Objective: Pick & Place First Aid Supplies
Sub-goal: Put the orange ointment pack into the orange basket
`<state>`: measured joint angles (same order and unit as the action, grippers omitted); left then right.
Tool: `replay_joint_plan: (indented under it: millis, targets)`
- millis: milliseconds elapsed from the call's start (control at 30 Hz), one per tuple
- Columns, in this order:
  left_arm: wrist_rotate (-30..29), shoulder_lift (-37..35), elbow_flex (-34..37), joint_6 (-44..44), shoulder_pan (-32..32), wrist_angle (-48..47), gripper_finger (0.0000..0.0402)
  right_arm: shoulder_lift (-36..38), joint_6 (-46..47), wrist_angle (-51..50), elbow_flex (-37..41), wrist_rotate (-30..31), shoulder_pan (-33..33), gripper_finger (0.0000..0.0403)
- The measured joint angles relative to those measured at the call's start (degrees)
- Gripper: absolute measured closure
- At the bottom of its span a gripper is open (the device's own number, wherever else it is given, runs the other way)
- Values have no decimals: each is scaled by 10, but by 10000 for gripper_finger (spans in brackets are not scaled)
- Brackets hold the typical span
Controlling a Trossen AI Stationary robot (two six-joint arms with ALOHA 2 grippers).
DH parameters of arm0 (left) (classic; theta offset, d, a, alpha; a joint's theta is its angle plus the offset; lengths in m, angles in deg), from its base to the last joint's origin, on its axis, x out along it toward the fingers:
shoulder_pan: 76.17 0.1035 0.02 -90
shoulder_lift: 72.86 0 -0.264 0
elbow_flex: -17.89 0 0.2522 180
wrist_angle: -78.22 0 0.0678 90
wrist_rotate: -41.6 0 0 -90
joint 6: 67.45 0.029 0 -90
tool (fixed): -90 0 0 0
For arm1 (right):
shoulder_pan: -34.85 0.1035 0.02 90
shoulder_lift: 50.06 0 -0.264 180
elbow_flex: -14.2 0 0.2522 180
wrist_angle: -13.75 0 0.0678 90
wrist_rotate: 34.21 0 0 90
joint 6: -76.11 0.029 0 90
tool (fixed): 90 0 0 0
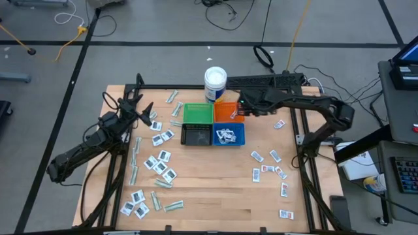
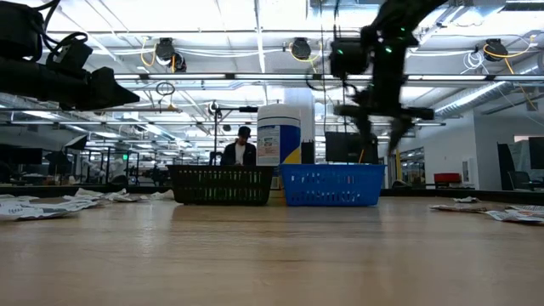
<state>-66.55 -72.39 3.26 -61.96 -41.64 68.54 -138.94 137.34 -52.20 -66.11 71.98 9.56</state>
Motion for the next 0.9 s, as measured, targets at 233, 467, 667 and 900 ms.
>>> replay_joint_plan:
  millis: [233,467,667,900]
  targets:
    - [0,0,0,0,0,0,94,82,54,-9,114,2,-19,192]
    - [0,0,0,0,0,0,94,152,74,-15,190,3,-43,192]
    - [0,0,0,0,0,0,94,180,86,-6,244,3,-65,192]
    - [0,0,0,0,0,0,94,179,79,55,300,2,-82,192]
